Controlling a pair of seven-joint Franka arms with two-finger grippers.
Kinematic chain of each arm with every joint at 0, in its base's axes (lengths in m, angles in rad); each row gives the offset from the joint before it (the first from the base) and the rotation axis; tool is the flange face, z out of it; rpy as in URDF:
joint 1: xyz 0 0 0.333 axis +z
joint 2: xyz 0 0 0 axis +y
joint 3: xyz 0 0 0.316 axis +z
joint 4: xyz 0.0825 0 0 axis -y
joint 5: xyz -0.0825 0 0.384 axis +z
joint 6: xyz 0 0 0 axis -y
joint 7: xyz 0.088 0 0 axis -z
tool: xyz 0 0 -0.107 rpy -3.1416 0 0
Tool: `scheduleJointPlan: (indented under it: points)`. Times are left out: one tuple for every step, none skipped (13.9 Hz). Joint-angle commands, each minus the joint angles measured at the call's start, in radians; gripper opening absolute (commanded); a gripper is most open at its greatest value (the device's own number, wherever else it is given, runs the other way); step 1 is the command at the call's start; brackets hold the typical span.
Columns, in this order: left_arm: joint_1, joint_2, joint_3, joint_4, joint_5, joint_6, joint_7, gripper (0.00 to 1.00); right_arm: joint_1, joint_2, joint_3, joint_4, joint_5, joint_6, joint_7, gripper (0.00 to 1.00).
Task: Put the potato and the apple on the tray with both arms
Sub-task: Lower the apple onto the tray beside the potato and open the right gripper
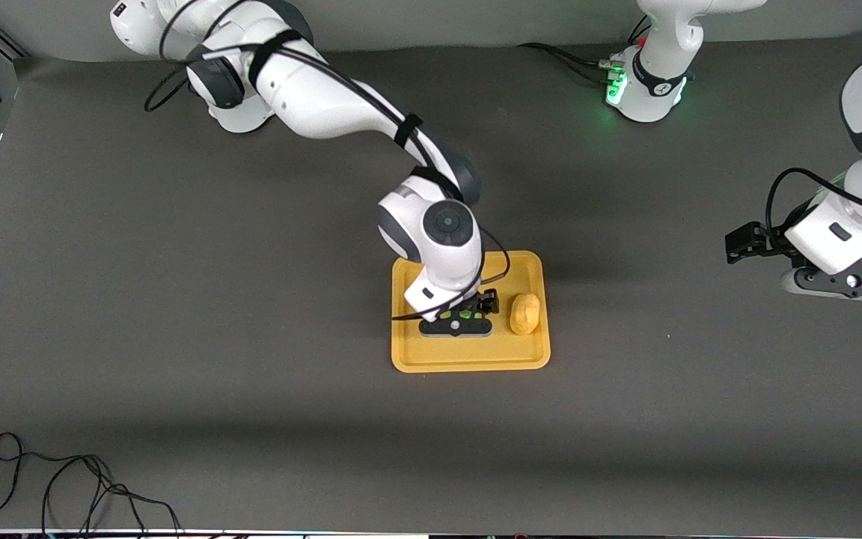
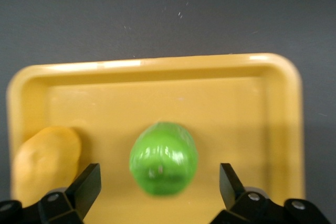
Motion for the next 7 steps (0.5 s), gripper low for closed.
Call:
scheduleJointPlan:
  points:
    - [-0.015,-0.013,0.007,0.003,-0.002,0.007,-0.025,1.0,-0.002,-0.141,-0.011,-0.03,-0.007,-0.139,0.013,1.0]
    - [-0.015,-0.012,0.007,0.01,-0.002,0.006,-0.025,1.0,-0.017,-0.186,-0.013,-0.03,-0.006,-0.195,0.008,1.0]
    - [-0.015,-0.012,0.007,0.012,-0.002,0.006,-0.025,1.0,-0.051,-0.232,-0.01,-0.03,-0.004,-0.244,0.003,1.0]
    - [-0.013,-0.012,0.007,0.012,-0.002,0.006,-0.022,1.0,-0.071,-0.272,-0.01,-0.032,-0.009,-0.281,-0.026,1.0]
    - [-0.013,-0.01,0.007,0.012,-0.002,0.006,-0.018,1.0,-0.091,-0.315,-0.011,-0.05,-0.01,-0.33,-0.074,1.0]
    - [-0.01,-0.01,0.007,0.012,-0.002,0.006,-0.016,1.0,-0.126,-0.373,-0.011,-0.088,-0.012,-0.394,-0.137,1.0]
    - [-0.009,-0.01,0.007,0.013,-0.002,0.006,-0.015,1.0,-0.155,-0.431,-0.017,-0.139,-0.01,-0.419,-0.18,1.0]
